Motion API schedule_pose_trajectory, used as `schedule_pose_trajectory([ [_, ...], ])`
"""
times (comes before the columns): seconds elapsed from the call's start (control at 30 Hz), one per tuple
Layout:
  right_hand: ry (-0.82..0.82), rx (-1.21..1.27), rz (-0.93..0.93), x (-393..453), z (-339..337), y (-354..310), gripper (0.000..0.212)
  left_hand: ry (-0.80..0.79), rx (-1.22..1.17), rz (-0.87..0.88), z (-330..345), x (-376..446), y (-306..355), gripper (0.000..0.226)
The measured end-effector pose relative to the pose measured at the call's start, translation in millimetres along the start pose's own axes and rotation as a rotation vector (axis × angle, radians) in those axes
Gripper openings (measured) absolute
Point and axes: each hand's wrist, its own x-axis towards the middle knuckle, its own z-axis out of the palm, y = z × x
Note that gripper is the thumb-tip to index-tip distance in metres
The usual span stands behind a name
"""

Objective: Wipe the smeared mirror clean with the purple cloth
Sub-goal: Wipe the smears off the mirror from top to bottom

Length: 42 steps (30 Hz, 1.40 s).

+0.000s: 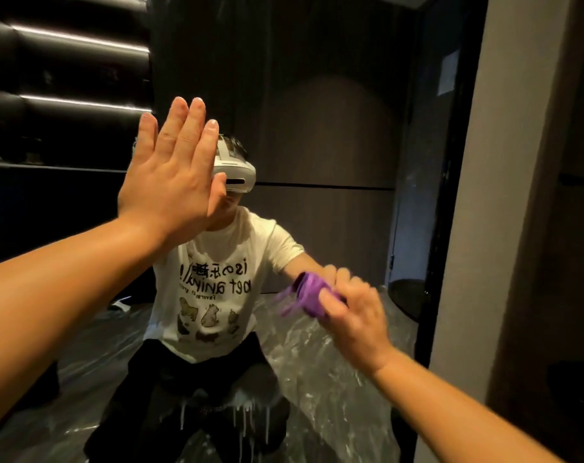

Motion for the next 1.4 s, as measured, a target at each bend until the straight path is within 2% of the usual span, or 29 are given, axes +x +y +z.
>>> schedule_pose_trajectory([
  [0.07, -0.165, 0.134, -0.089, -67.1, 17.8, -23.8, 0.012, -0.002, 0.014, -0.003, -1.2, 0.3, 1.0, 0.070],
  [0.1, -0.245, 0.082, -0.157, -85.5, 16.1, -29.4, 0.010, -0.007, 0.022, -0.007, -2.9, 0.5, 1.4, 0.070],
  [0.17, -0.305, 0.131, -0.184, -76.4, 10.5, -25.2, 0.012, -0.024, 0.032, -0.013, -4.1, 0.4, 0.8, 0.070],
  [0.2, -0.268, 0.156, -0.159, -52.2, 0.9, -15.7, 0.012, -0.031, 0.036, -0.013, -4.2, 0.6, 0.6, 0.070],
  [0.27, -0.149, -0.040, -0.148, 30.5, -32.6, 15.9, 0.007, -0.036, 0.042, -0.009, -4.1, 1.0, 0.7, 0.070],
  [0.37, 0.330, -0.070, 0.069, 156.9, -91.4, 91.8, 0.025, -0.033, 0.035, -0.008, -4.3, 0.4, 0.9, 0.070],
  [0.4, 0.434, -0.097, 0.161, 189.9, -107.3, 115.5, 0.031, -0.031, 0.030, -0.006, -4.4, 0.2, 0.6, 0.070],
  [0.47, 0.492, -0.223, 0.302, 230.4, -126.9, 158.4, 0.041, -0.029, 0.016, 0.000, -4.2, 0.3, -0.2, 0.070],
  [0.5, 0.462, -0.217, 0.353, 240.9, -135.3, 173.1, 0.044, -0.028, 0.009, 0.003, -3.9, 0.2, -0.6, 0.071],
  [0.67, 0.450, -0.167, 0.422, 215.4, -118.5, 185.8, 0.039, 0.004, -0.020, 0.012, 1.2, 0.1, -1.8, 0.071],
  [0.77, 0.490, -0.082, 0.414, 123.1, -69.4, 157.2, 0.029, 0.021, -0.038, 0.012, 2.9, 1.6, -1.7, 0.071],
  [0.87, 0.418, -0.083, 0.355, -5.6, -8.5, 107.1, 0.032, 0.022, -0.033, 0.007, 2.6, -0.2, -1.6, 0.071],
  [0.93, 0.320, -0.053, 0.398, -72.3, 20.1, 77.1, 0.034, 0.020, -0.030, 0.005, 2.1, 0.9, -1.5, 0.071],
  [1.03, 0.104, 0.041, 0.503, -128.5, 34.1, 37.1, 0.035, -0.015, 0.009, -0.004, -0.7, 0.0, -0.9, 0.071],
  [1.1, -0.017, 0.069, 0.494, -143.8, 30.2, 15.5, 0.033, -0.064, 0.031, -0.017, -6.1, -1.5, -1.5, 0.069],
  [1.2, -0.111, 0.135, 0.331, -132.4, 10.8, -9.5, 0.034, -0.152, -0.018, -0.001, -19.5, 2.1, -4.9, 0.068],
  [1.3, -0.092, 0.205, 0.168, -79.0, -6.9, -39.6, 0.033, -0.238, -0.074, 0.049, -35.3, -12.5, -18.8, 0.067],
  [1.4, -0.027, 0.273, 0.016, -1.6, -12.4, -78.8, 0.016, -0.257, -0.033, 0.028, -47.7, -64.3, -51.6, 0.065],
])
